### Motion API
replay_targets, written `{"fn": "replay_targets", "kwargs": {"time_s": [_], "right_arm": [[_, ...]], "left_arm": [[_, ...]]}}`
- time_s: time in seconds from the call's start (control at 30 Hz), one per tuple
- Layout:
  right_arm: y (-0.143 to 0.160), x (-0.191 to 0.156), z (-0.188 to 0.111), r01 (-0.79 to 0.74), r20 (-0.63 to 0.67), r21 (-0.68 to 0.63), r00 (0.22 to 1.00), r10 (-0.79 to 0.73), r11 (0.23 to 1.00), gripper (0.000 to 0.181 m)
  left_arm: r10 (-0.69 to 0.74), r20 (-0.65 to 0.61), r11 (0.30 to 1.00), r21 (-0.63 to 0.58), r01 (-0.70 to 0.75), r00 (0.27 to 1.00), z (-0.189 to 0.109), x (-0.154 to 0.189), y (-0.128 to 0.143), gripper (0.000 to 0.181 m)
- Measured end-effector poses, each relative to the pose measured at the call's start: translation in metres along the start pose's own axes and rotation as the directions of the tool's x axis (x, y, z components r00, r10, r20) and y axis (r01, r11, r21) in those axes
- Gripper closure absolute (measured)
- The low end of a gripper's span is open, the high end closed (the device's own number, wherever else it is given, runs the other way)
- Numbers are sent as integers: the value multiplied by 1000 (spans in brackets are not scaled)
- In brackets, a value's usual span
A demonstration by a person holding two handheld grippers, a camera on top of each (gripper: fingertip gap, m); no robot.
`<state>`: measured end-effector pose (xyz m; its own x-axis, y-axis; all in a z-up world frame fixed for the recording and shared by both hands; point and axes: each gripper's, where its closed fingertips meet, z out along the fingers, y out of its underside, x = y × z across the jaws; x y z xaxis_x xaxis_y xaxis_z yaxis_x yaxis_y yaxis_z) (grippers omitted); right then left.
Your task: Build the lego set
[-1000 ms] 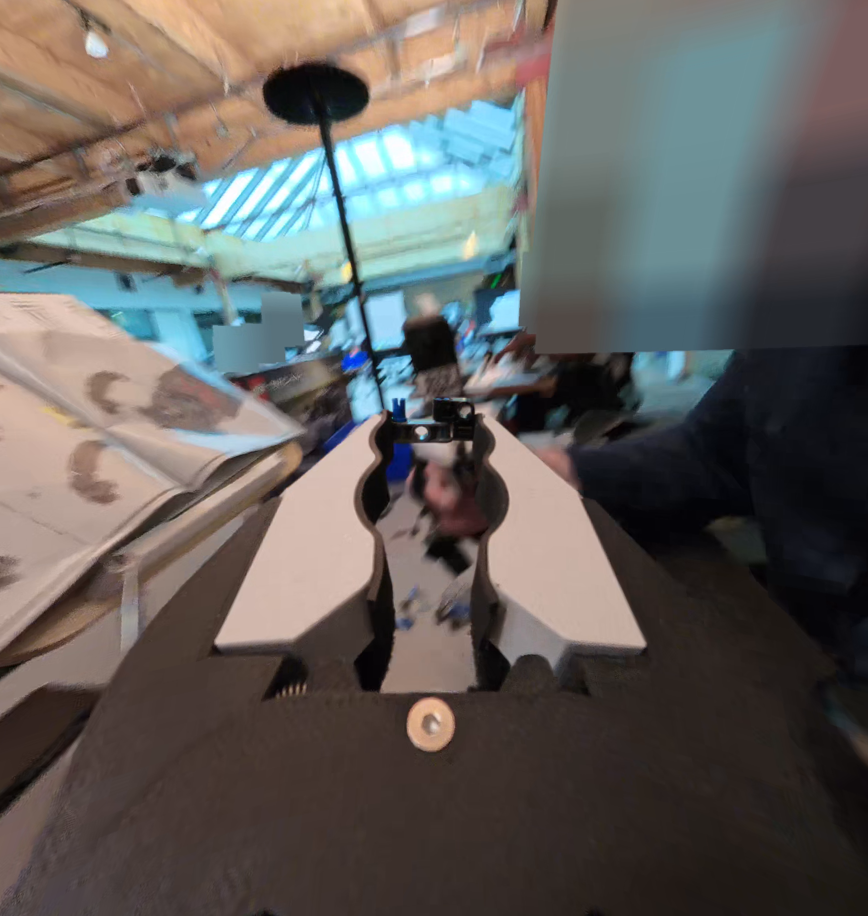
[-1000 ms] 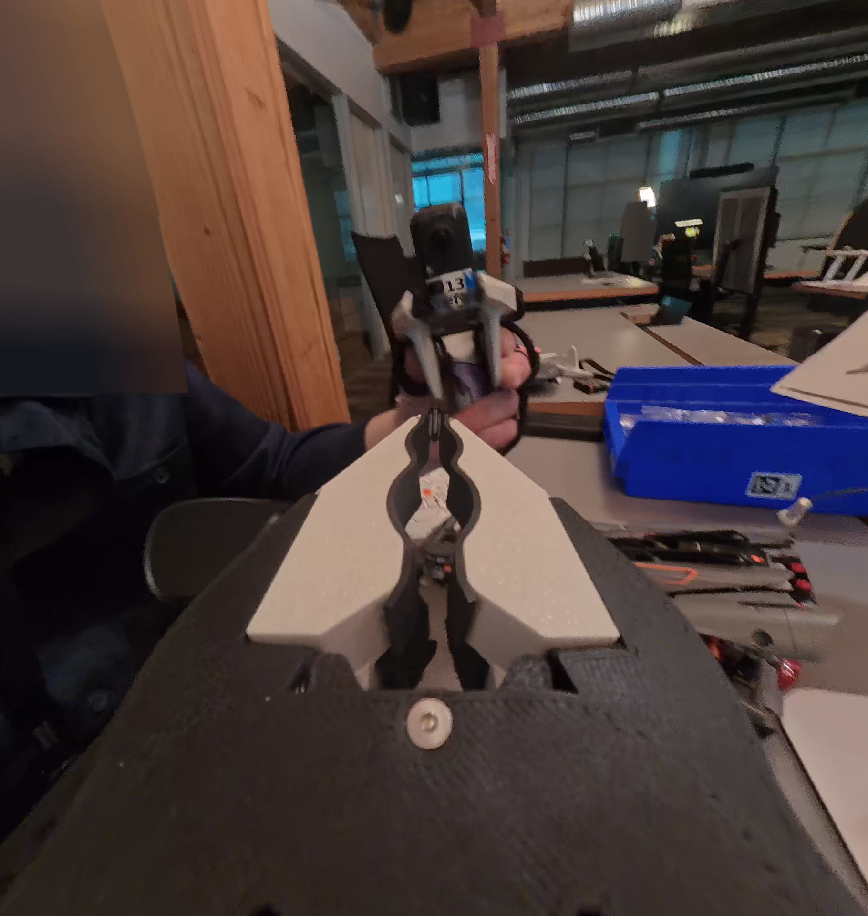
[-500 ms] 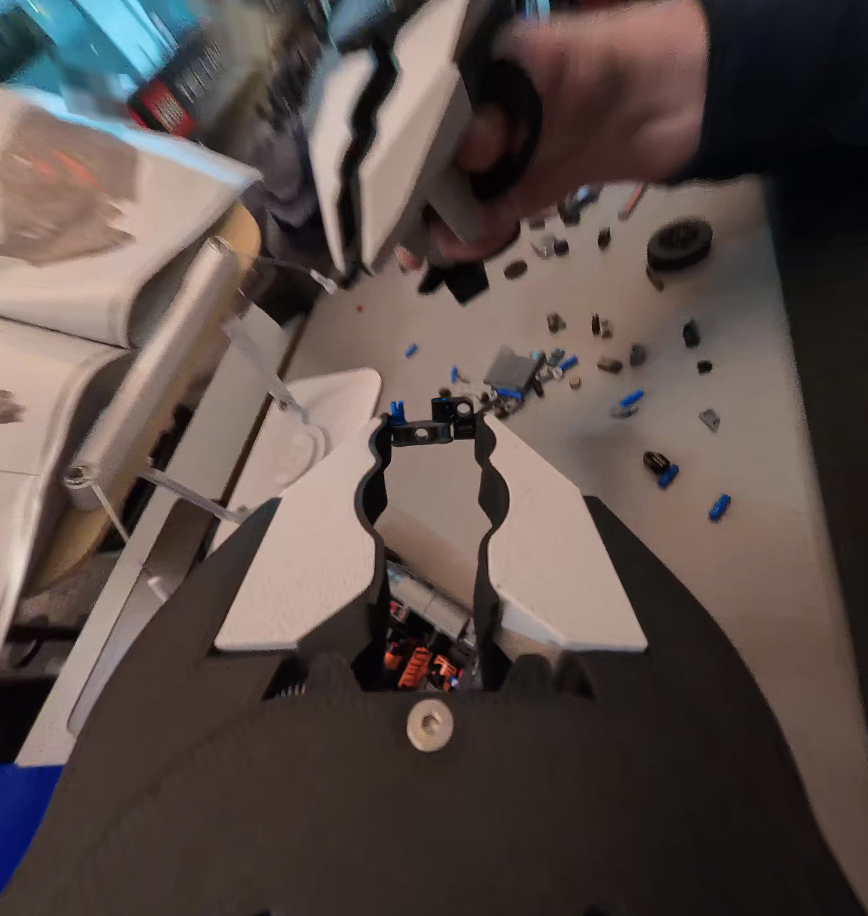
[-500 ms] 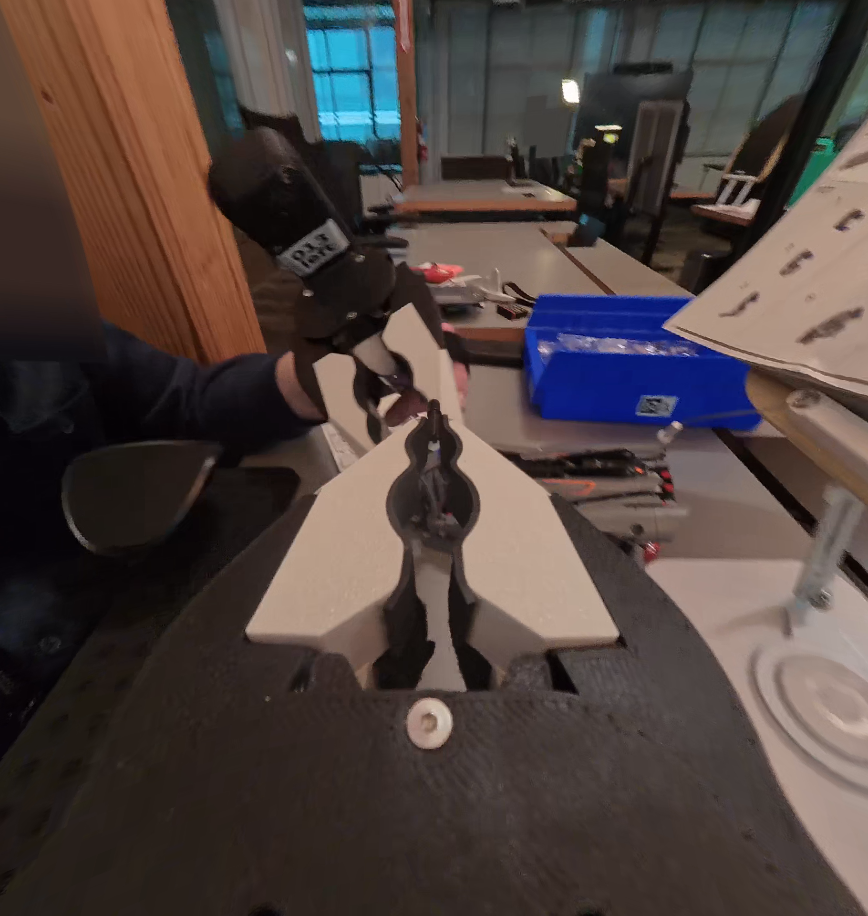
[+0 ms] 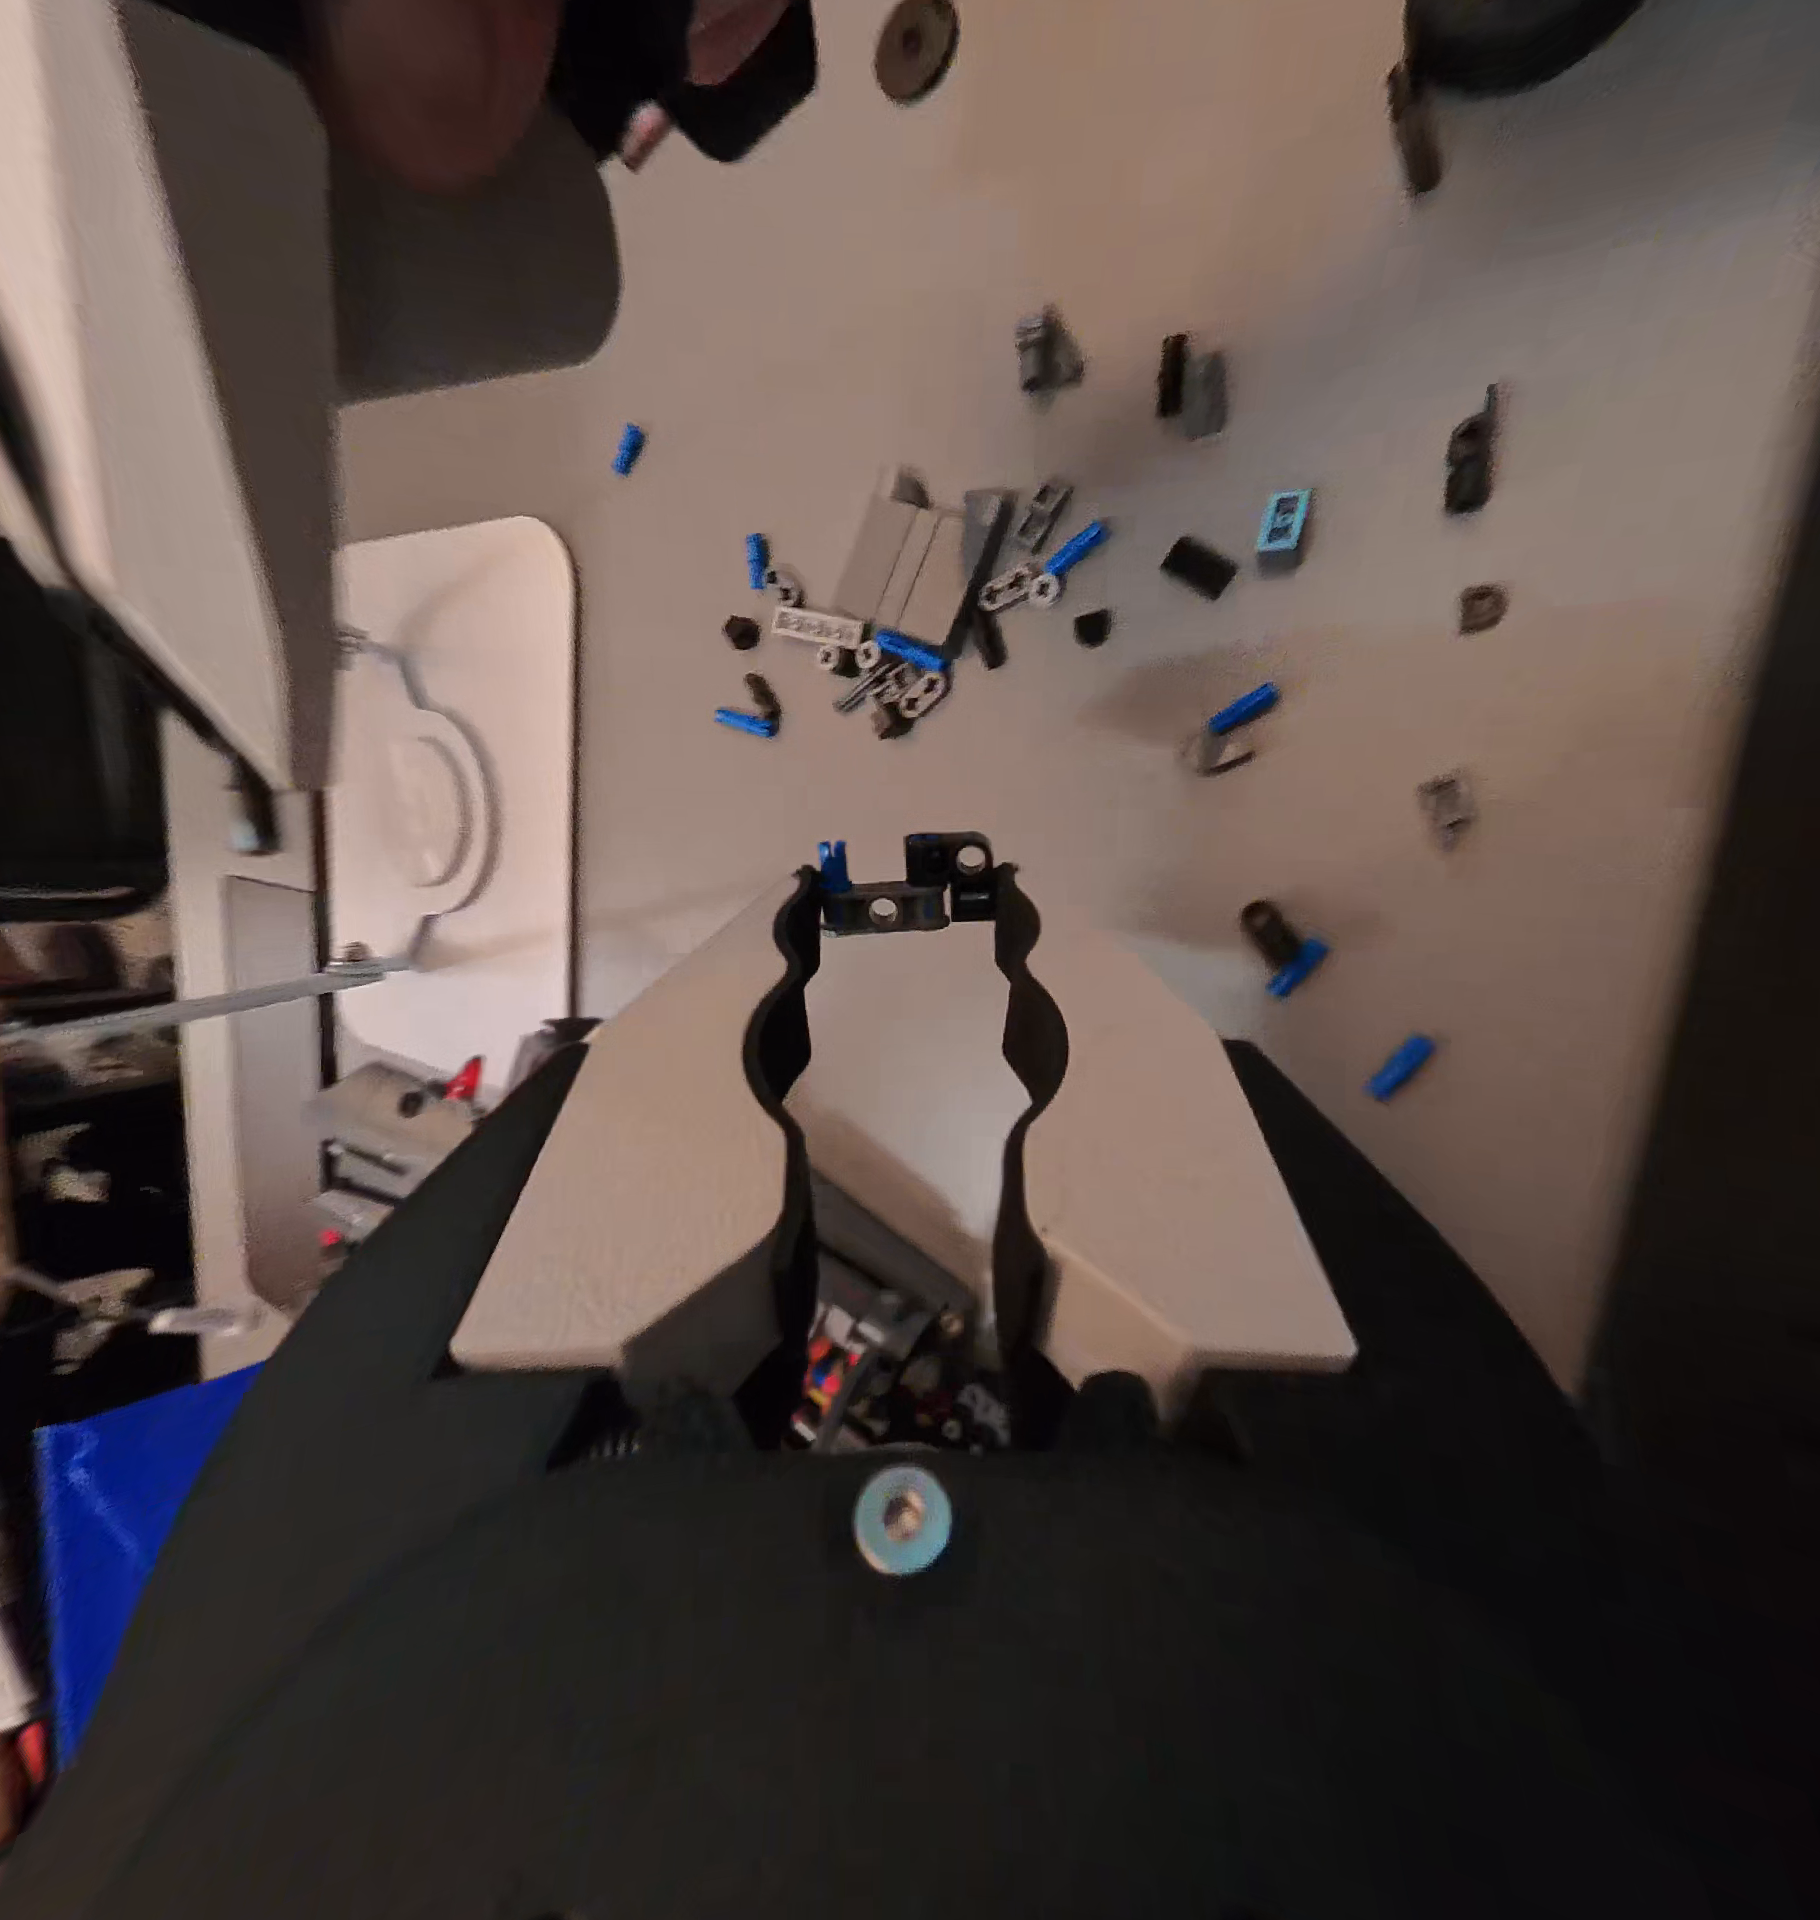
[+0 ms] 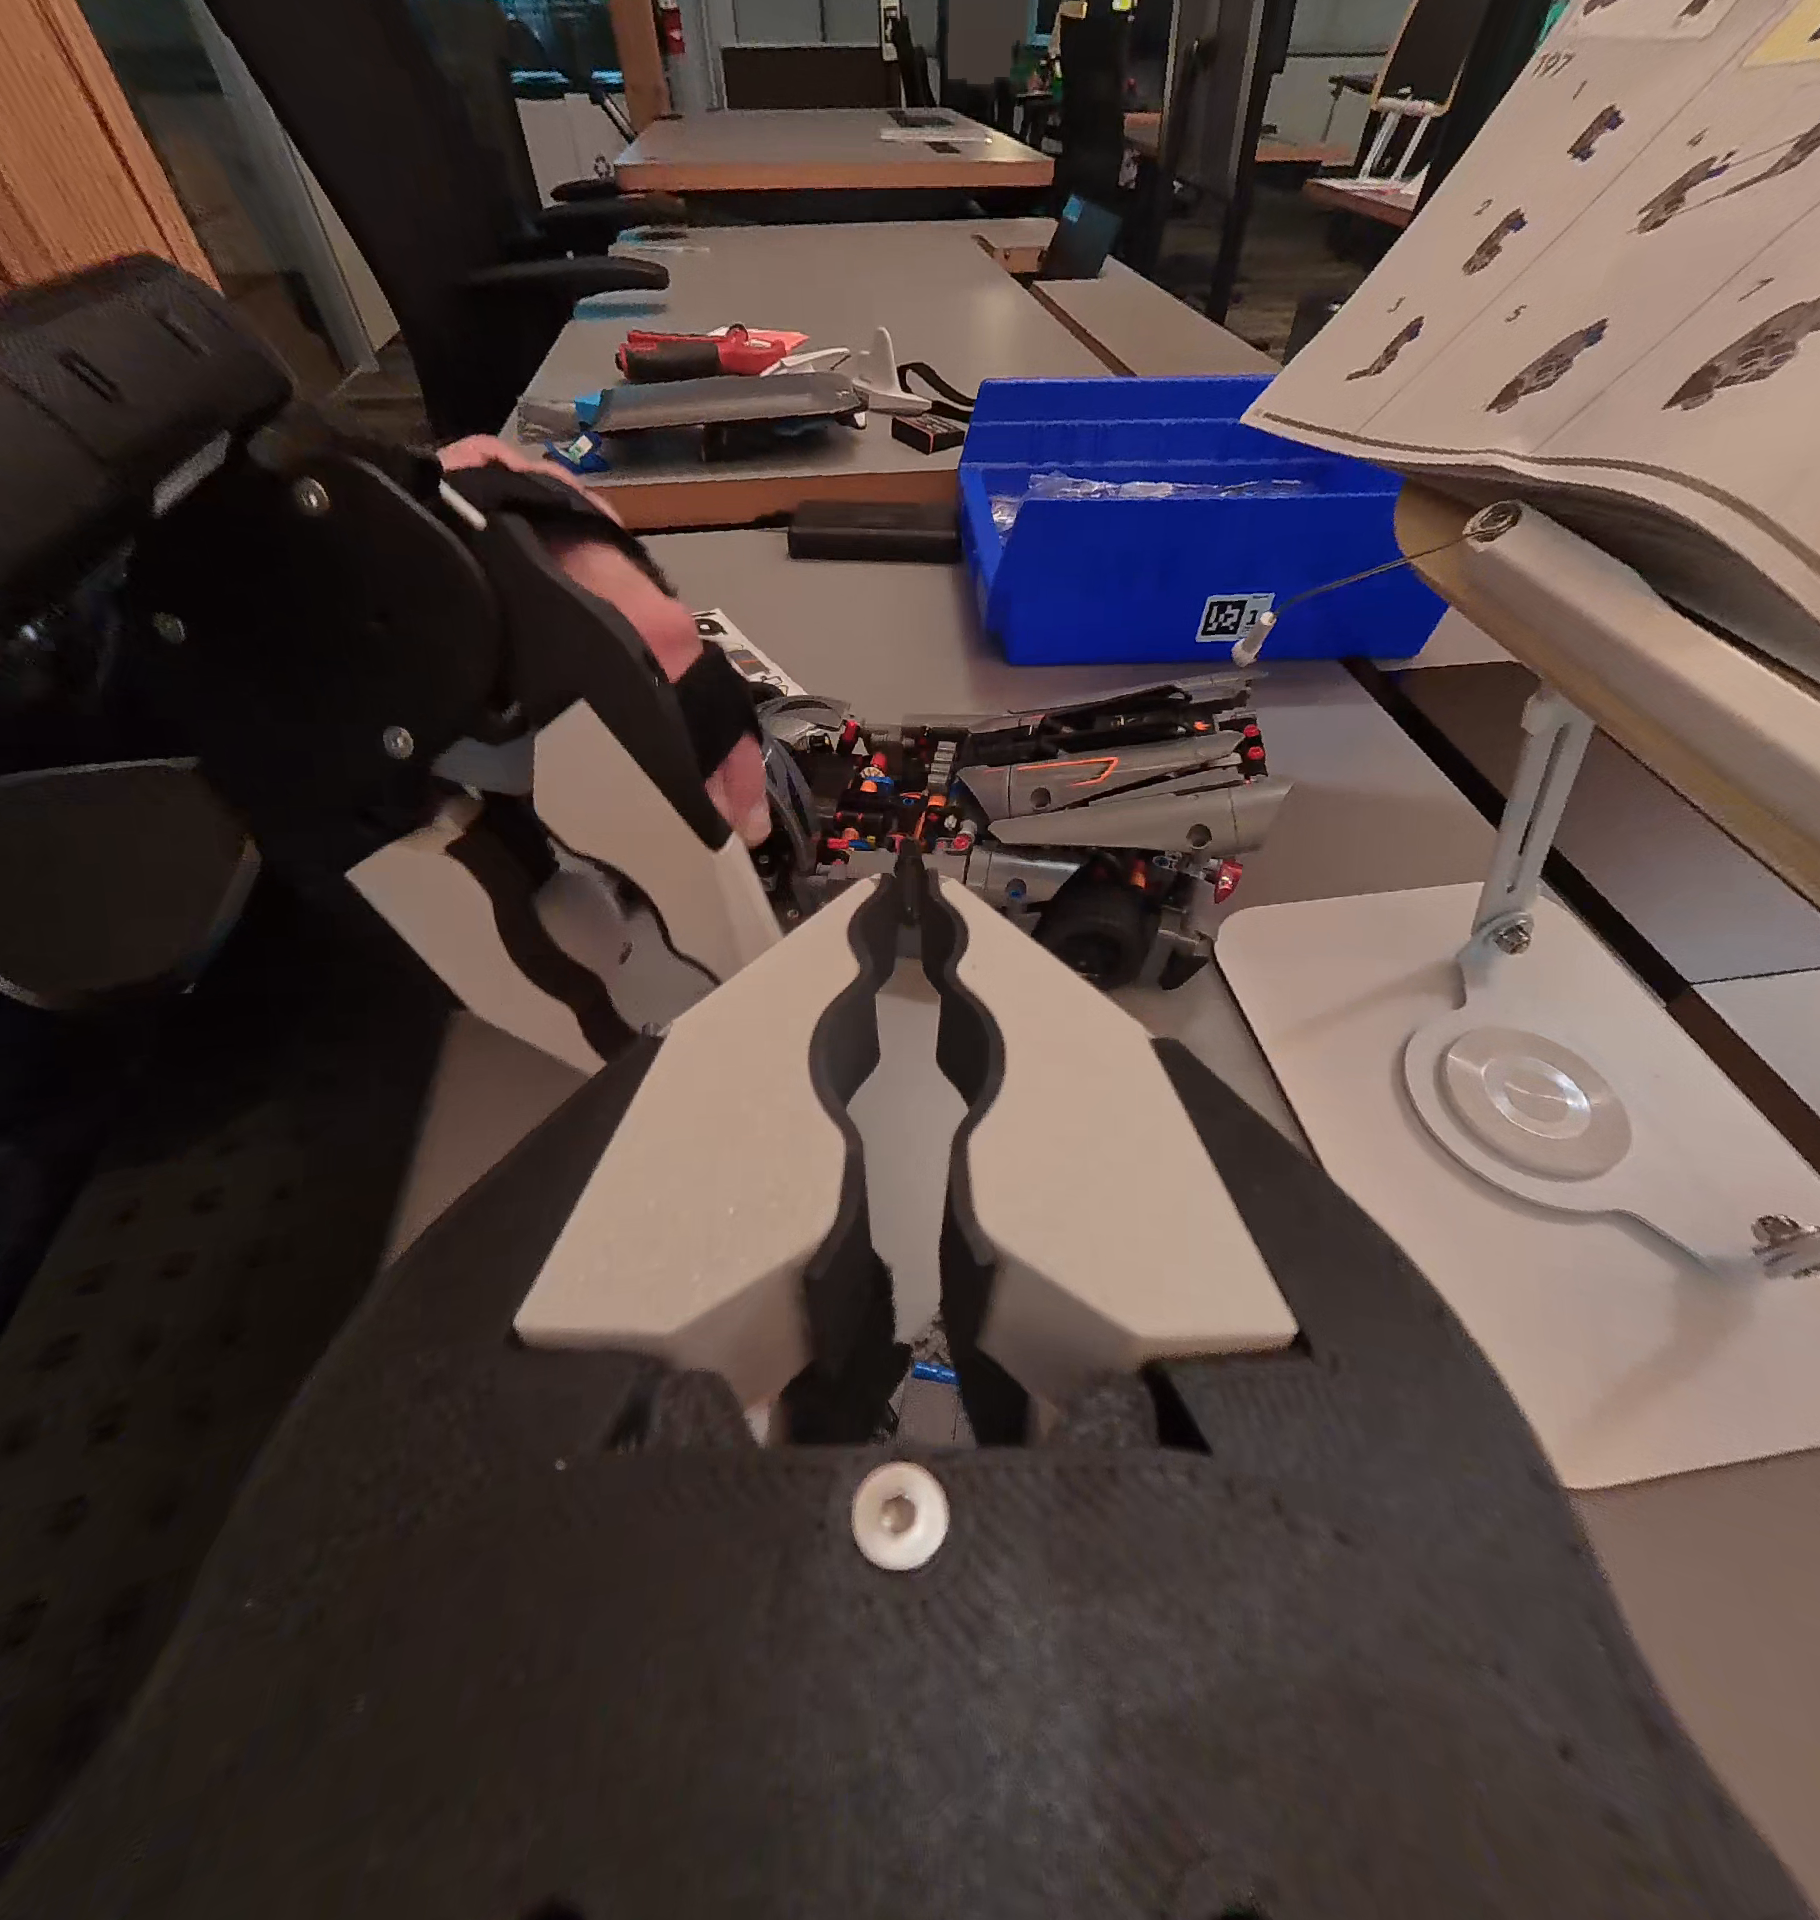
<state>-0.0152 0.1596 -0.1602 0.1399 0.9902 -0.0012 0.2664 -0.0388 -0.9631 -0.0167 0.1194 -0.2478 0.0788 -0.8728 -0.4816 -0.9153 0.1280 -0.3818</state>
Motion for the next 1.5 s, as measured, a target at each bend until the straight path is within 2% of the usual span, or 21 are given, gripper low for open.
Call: {"fn": "replay_targets", "kwargs": {"time_s": [0.07, 0.13, 0.23, 0.3, 0.53, 0.57, 0.63, 0.8, 0.93, 1.0, 1.17, 1.27, 1.43, 1.5], "right_arm": [[-2, 3, -6, -7, -10, 12, 1000, 8, 1000, 180], [1, 5, -10, -5, -23, 5, 1000, 5, 1000, 180], [11, 7, -9, -10, -32, -34, 999, 9, 999, 180], [18, 8, -7, -12, -28, -61, 1000, 10, 998, 180], [27, 6, -1, -20, -2, -94, 1000, 20, 995, 179], [28, 6, 0, -20, -2, -99, 1000, 20, 995, 179], [29, 6, 0, -22, 0, -104, 1000, 22, 994, 179], [36, 5, -2, -33, 11, -137, 999, 35, 990, 180], [51, 3, -3, 11, 6, -239, 1000, -10, 971, 180], [61, -1, -4, 22, 24, -296, 1000, -16, 955, 180], [100, -19, 3, 92, 97, -476, 994, -52, 875, 180], [116, -25, 8, 131, 134, -549, 989, -68, 825, 179], [129, -36, 15, 229, 210, -633, 970, -121, 740, 179], [133, -38, 17, 278, 237, -669, 959, -156, 690, 180]], "left_arm": [[-24, -15, 1000, 14, 25, 1000, 14, 5, -4, 151], [-75, -52, 996, -53, 72, 996, 35, 10, 8, 150], [-139, -104, 988, -84, 131, 985, 54, 15, 17, 150], [-157, -105, 986, -72, 150, 982, 58, 12, 17, 150], [-254, -239, 967, -87, 240, 937, 69, 28, 20, 150], [-265, -233, 964, -83, 252, 936, 69, 26, 20, 144], [-281, -274, 960, -83, 269, 920, 66, 31, 18, 134], [-310, -288, 951, -97, 295, 906, 59, 32, 17, 128], [-309, -295, 951, -86, 297, 904, 50, 30, 20, 134], [-312, -343, 950, -122, 287, 886, 48, 41, 24, 137], [-323, -384, 945, -170, 278, 865, 50, 53, 32, 144], [-337, -398, 941, -145, 305, 853, 43, 51, 30, 148], [-346, -546, 931, -100, 350, 763, 6, 55, 28, 156], [-348, -539, 920, -40, 389, 767, -11, 39, 28, 158]]}}
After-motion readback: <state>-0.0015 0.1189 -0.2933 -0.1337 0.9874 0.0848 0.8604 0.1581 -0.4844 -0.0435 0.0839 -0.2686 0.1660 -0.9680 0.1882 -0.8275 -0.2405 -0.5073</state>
